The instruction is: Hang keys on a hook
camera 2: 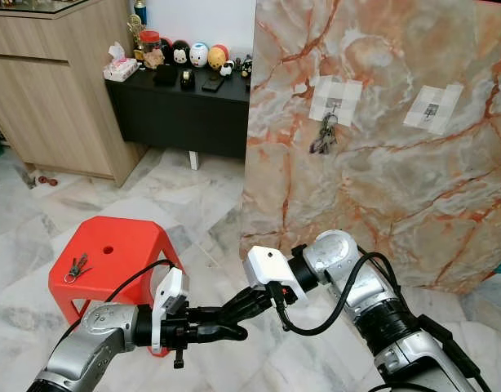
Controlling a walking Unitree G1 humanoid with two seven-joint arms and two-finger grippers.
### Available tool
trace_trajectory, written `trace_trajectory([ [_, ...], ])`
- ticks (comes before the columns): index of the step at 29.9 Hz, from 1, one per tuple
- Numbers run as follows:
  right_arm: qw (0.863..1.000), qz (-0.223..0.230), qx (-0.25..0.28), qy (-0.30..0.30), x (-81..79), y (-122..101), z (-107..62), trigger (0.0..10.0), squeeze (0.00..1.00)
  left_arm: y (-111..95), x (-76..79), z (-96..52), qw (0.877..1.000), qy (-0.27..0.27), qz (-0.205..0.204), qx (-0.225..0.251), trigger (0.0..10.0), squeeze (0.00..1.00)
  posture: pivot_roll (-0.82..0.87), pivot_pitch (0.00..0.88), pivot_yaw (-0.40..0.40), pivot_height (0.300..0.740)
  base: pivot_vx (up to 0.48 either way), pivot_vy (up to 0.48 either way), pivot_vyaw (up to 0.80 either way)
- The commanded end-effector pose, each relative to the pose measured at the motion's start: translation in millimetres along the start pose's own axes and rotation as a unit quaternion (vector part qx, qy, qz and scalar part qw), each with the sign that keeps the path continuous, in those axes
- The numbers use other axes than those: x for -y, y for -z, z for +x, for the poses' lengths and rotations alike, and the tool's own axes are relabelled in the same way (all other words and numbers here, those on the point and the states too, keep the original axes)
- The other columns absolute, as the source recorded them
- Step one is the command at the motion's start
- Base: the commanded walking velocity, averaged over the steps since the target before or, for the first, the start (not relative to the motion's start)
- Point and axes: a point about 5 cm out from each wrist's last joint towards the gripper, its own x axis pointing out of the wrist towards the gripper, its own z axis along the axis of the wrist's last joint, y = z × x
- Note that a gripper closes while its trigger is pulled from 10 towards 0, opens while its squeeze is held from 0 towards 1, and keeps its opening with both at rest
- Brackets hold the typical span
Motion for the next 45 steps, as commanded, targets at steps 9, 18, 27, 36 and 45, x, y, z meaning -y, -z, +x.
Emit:
trace_trajectory([
  [9, 1.000, -0.008, -0.002, -0.010, 0.8, -2.8, -2.0, 0.0, 0.00, 0.4, -3.8, -9.5, 1.000, -0.009, 0.005, -0.026, 10.0, 0.00, 0.02, 0.004, -0.096, 0.740, 0.000, 0.000, 0.00],
  [18, 1.000, -0.007, -0.002, -0.009, 1.0, -2.5, -2.4, 0.0, 0.00, 2.4, 0.7, -10.8, 0.999, 0.009, -0.011, -0.032, 10.0, 0.00, 0.02, 0.004, -0.095, 0.740, 0.000, 0.000, 0.00],
  [27, 1.000, -0.008, -0.001, -0.008, 1.7, -2.7, -1.6, 0.0, 0.00, -2.4, 1.7, -10.3, 1.000, 0.015, -0.015, -0.004, 9.7, 0.00, 0.02, 0.003, -0.096, 0.740, 0.000, 0.000, 0.00],
  [36, 1.000, -0.009, -0.001, -0.003, 3.4, -2.7, -1.2, 0.0, 0.00, -5.2, 6.4, -8.7, 0.999, 0.040, -0.015, 0.001, 6.3, 0.00, 0.02, 0.003, -0.096, 0.740, 0.000, 0.000, 0.00],
  [45, 1.000, -0.013, 0.001, 0.005, 6.2, -5.2, -3.0, 0.0, 0.00, -1.3, 9.1, -9.2, 0.999, 0.044, -0.018, -0.010, 7.1, 0.00, 0.02, 0.005, -0.096, 0.740, 0.000, 0.000, 0.00],
])
